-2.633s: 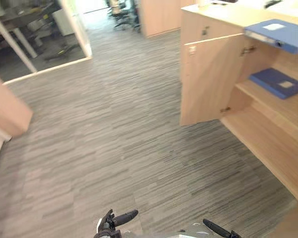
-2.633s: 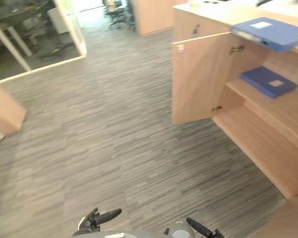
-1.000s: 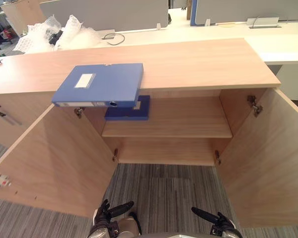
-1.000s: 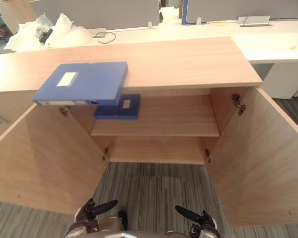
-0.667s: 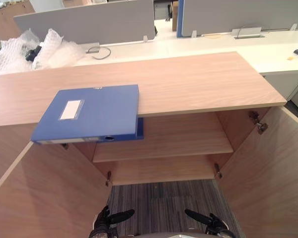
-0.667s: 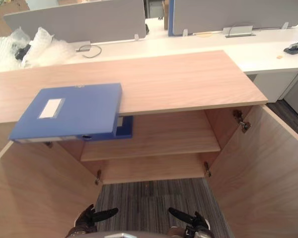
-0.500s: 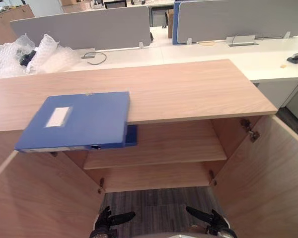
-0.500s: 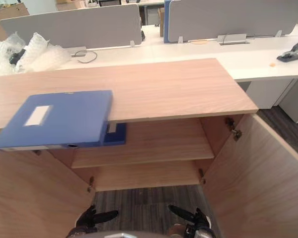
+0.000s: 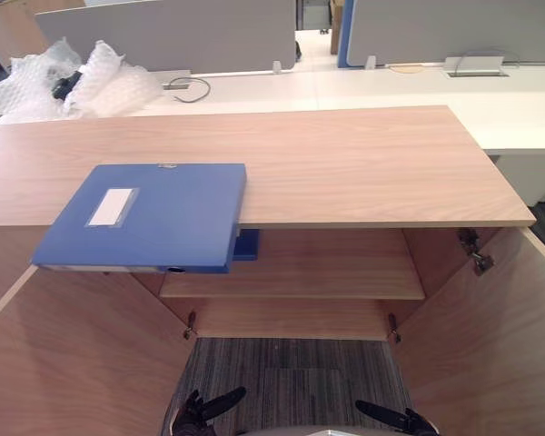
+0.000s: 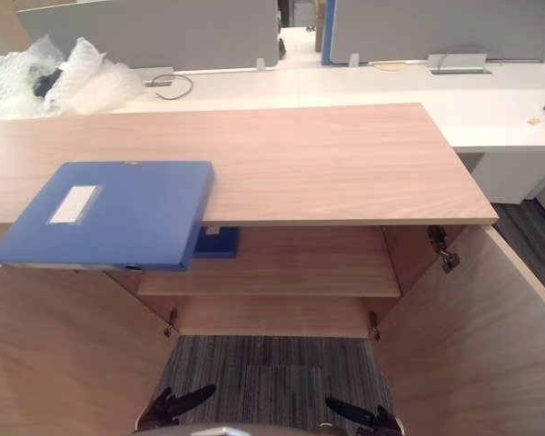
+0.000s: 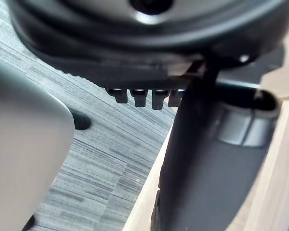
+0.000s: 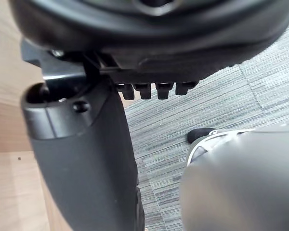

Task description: Walk over to the cabinet, pick up the folder, carry it to the office cabinet, place the folder inside the office cabinet, then close the office cabinet door

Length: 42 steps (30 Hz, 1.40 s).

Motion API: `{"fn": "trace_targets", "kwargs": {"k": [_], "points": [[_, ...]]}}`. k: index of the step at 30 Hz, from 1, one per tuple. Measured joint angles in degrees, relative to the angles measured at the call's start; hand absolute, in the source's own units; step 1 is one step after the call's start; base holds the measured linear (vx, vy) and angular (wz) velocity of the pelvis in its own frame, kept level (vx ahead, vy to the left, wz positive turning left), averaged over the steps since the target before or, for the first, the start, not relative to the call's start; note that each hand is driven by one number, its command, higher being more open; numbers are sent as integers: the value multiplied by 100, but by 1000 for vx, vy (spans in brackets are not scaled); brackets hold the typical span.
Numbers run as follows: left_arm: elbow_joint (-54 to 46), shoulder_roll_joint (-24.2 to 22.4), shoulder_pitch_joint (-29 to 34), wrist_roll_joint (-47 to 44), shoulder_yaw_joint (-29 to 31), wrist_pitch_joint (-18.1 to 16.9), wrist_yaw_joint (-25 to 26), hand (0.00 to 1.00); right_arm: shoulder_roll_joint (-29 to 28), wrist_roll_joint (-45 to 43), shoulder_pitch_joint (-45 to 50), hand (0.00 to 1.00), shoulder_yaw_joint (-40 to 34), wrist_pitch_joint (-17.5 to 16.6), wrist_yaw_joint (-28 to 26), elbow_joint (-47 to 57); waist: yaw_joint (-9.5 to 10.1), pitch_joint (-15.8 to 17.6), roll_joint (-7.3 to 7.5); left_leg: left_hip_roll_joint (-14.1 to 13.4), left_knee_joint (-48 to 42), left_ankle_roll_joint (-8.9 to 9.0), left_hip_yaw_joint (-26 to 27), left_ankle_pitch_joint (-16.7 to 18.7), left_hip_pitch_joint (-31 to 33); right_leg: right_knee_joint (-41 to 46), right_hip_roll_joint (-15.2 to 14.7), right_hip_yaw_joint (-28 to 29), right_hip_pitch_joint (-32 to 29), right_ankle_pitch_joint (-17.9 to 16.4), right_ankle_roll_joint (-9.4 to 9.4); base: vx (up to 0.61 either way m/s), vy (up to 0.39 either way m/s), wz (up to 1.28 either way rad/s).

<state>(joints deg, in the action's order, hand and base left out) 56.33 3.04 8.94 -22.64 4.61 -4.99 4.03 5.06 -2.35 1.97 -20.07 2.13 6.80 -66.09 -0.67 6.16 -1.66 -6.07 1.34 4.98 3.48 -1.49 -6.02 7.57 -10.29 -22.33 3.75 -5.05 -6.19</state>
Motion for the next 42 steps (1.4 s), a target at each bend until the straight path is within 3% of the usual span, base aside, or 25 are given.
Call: {"fn": "trace_targets", "kwargs": {"k": [9, 16, 20, 22, 26, 34, 36, 38, 40, 42], "points": [[-1691, -31, 1023, -2000, -311, 0, -227, 100, 12, 10, 32, 100, 562, 18, -46, 208, 91, -51, -23, 36, 273, -64, -601, -51, 193, -761, 132, -577, 326, 457, -57, -76, 21, 32], [-3744, -415, 1635, -1908, -41, -7, 16, 100, -58, 20, 249, 100, 957, 82, -35, 579, 338, -121, -91, 110, 296, -55, -1092, -129, 286, -903, 116, -1103, 609, 487, -84, -1, -15, 40], [-5090, -696, 1727, -920, 109, -40, 253, 100, -129, 22, 402, 100, 999, 135, 0, 792, 432, -220, -172, 192, 286, -44, -1416, -173, 307, -485, -55, -1484, 681, 149, -174, 49, -28, 47], [-5714, -780, 1728, -373, 85, -90, 371, 100, -168, 23, 473, 100, 995, 138, 76, 791, 528, -313, -107, 262, 230, -27, -1499, -188, 357, -157, -210, -1644, 650, -78, -220, 56, -16, 44], [-6660, -898, 1853, 618, 142, -256, 863, 100, -269, 20, 545, 100, 997, 134, 204, 792, 589, -396, 31, 361, 189, -21, -1630, -192, 351, -52, -318, -1882, 782, -211, -264, 65, -34, 33], [-7742, -950, 1952, 3132, 543, -244, 2837, 100, -373, 16, 560, 100, 1012, 127, 589, 719, 684, -433, 156, 462, 172, -19, -1879, -191, 388, -111, -345, -2191, 975, -226, -299, 15, -8, 20], [-8012, -885, 1903, 3917, 475, -237, 3374, 100, -356, 16, 473, 100, 1010, 101, 672, 496, 698, -447, 168, 480, 180, -19, -2015, -190, 389, -158, -327, -2276, 1025, -227, -312, -25, 5, 22], [-8153, -813, 1801, 4252, 295, -218, 3584, 100, -290, 28, 383, 100, 1030, 87, 674, 238, 777, -469, 137, 471, 199, -20, -2077, -191, 400, -202, -288, -2286, 1035, -234, -303, -47, 7, 16], [-8201, -702, 1671, 4828, 106, -146, 3698, 100, -255, 58, 319, 100, 1046, 82, 674, 73, 826, -478, 122, 446, 199, -25, -2112, -195, 425, -225, -237, -2275, 1025, -233, -301, -45, -3, 5], [-8220, -278, 1616, 5403, -174, -53, 3668, 100, -208, 233, 220, 100, 1138, 40, 667, -95, 825, -517, 80, 397, 199, -25, -2072, -195, 453, -250, -157, -2187, 961, -231, -271, -25, -11, -13]]}}
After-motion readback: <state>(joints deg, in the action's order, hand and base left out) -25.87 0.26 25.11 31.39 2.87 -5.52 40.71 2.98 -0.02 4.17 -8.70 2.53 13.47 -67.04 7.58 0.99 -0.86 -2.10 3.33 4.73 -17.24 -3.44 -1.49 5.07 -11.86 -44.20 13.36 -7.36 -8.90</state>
